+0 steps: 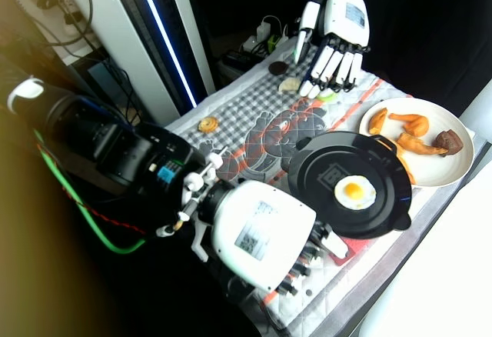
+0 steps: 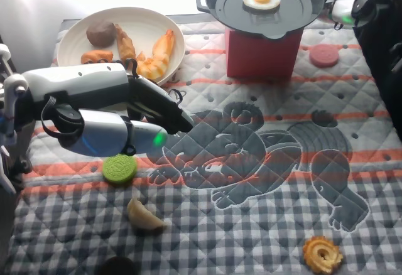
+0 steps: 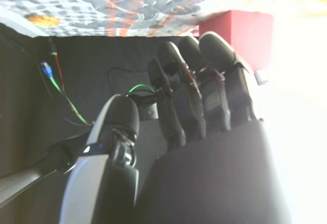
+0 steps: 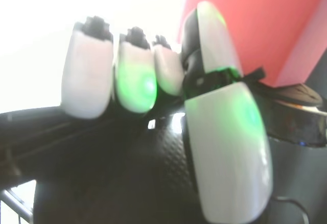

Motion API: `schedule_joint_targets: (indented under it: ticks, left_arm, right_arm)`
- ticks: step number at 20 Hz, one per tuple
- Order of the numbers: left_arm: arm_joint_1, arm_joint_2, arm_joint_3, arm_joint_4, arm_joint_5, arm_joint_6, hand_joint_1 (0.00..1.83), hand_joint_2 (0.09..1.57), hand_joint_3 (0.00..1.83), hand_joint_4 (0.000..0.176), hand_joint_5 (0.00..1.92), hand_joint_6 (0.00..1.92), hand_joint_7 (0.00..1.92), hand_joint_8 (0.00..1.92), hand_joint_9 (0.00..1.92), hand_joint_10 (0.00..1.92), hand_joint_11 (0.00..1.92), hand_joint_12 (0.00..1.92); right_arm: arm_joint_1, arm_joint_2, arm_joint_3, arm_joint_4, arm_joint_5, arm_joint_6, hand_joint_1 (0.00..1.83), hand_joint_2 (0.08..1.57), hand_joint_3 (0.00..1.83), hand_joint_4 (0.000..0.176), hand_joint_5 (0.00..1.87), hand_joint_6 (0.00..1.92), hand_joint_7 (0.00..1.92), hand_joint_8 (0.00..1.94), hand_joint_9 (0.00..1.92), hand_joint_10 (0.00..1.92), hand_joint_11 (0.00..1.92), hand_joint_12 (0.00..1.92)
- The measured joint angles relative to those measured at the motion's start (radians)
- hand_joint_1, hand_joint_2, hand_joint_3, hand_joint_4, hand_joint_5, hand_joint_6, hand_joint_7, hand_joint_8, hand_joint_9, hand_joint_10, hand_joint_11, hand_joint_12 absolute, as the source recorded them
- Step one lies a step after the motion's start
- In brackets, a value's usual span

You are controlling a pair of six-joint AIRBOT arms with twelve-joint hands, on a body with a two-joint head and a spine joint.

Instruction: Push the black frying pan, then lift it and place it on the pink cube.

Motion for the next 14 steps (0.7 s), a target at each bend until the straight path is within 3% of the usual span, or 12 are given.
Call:
schedule_joint_targets:
  ticks: [2,5,6,7,8,9,10,11,13,14]
  left_arm:
    - [0.002,-0.004,0.003,-0.005,-0.001,0.0,0.48,1.4,0.0,0.0,0.69,0.09,0.67,0.25,0.31,1.1,0.18,1.65]
    - [0.008,-0.004,0.002,-0.007,-0.003,0.0,0.53,1.4,0.0,0.0,0.68,0.08,0.65,0.23,0.29,1.05,0.14,1.62]
    - [0.008,-0.004,0.003,-0.008,-0.003,0.0,0.51,1.4,0.0,0.0,0.69,0.08,0.66,0.24,0.3,1.05,0.15,1.62]
    - [0.008,-0.004,0.005,-0.012,-0.006,0.0,0.49,1.4,0.0,0.0,0.69,0.08,0.66,0.23,0.3,1.04,0.15,1.61]
    - [0.008,-0.004,0.005,-0.016,-0.006,0.0,0.48,1.4,0.0,0.0,0.69,0.07,0.66,0.23,0.3,1.04,0.16,1.61]
    - [0.013,-0.004,0.005,-0.019,-0.008,0.0,0.48,1.4,0.0,0.0,0.69,0.07,0.66,0.22,0.31,1.01,0.16,1.58]
    - [0.013,-0.004,0.005,-0.019,-0.009,0.0,0.48,1.4,0.0,0.0,0.7,0.07,0.67,0.22,0.33,1.0,0.17,1.59]
    - [0.014,-0.004,0.005,-0.019,-0.009,0.0,0.48,1.4,0.0,0.0,0.7,0.07,0.68,0.21,0.34,1.01,0.19,1.61]
    - [0.014,-0.004,0.006,-0.026,-0.01,0.0,0.43,1.41,0.0,0.0,0.69,0.06,0.67,0.19,0.33,0.95,0.17,1.57]
    - [0.014,-0.004,0.006,-0.026,-0.01,0.0,0.44,1.4,0.0,0.0,0.69,0.05,0.67,0.16,0.33,0.88,0.15,1.53]
  right_arm:
    - [0.0,0.001,0.003,0.001,-0.004,-0.007,1.43,1.24,0.0,0.176,1.22,1.92,1.42,1.94,1.56,1.92,1.6,1.92]
    - [0.0,0.001,0.003,0.008,-0.008,-0.008,1.35,1.23,0.0,0.173,1.1,1.92,1.25,1.94,1.4,1.92,1.47,1.92]
    - [0.0,0.001,0.003,0.01,-0.011,-0.02,1.33,1.23,0.0,0.039,0.96,1.92,1.11,1.94,1.26,1.92,1.35,1.92]
    - [0.0,0.001,0.0,0.023,-0.013,-0.038,1.13,1.32,0.06,0.0,0.53,1.81,0.75,1.72,0.95,1.92,1.07,1.92]
    - [0.0,0.001,-0.005,0.027,-0.015,-0.049,1.08,1.34,0.06,0.0,0.44,1.81,0.68,1.6,0.72,1.84,0.82,1.92]
    - [0.0,0.001,-0.007,0.032,-0.018,-0.048,1.23,1.36,0.02,0.0,0.31,1.8,0.57,1.61,0.67,1.76,0.64,1.92]
    - [0.0,0.001,-0.01,0.033,-0.019,-0.048,1.22,1.37,0.01,0.0,0.08,1.44,0.52,1.69,0.45,1.66,0.46,1.92]
    - [0.0,0.001,-0.011,0.035,-0.018,-0.048,1.01,1.31,0.0,0.0,0.07,1.12,0.25,1.21,0.31,1.43,0.34,1.8]
    - [-0.002,0.001,-0.011,0.039,-0.018,-0.049,0.94,1.27,0.0,0.0,0.14,0.64,0.26,0.58,0.26,1.08,0.26,1.64]
    - [-0.002,0.003,-0.015,0.04,-0.019,-0.051,0.92,1.26,0.0,0.0,0.17,0.47,0.29,0.39,0.25,1.04,0.17,1.65]
